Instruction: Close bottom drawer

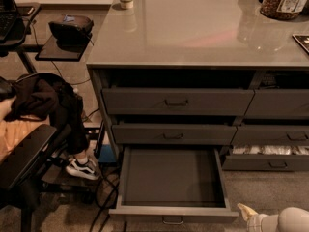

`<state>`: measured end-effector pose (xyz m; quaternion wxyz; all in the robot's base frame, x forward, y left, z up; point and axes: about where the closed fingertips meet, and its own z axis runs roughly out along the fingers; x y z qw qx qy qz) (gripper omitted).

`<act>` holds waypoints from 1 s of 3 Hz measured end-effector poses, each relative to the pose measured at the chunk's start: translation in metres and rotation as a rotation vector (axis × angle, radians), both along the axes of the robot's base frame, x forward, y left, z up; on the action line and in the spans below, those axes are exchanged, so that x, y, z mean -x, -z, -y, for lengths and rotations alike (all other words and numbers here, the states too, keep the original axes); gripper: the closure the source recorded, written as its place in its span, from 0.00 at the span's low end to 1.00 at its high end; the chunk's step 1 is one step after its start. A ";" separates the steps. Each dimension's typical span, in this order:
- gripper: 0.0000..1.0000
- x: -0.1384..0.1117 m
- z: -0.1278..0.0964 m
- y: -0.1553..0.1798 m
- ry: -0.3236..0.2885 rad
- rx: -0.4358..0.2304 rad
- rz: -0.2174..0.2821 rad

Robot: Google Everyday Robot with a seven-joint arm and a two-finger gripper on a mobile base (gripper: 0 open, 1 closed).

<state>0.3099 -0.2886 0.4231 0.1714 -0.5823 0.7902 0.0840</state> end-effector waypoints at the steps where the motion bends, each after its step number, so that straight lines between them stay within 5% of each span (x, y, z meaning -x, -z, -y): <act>1: 0.00 0.001 0.003 0.036 -0.015 -0.031 -0.002; 3: 0.00 0.009 0.019 0.147 -0.051 -0.182 0.026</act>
Offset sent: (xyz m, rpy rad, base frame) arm -0.0091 -0.0240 -0.1838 0.2585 -0.0471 0.0726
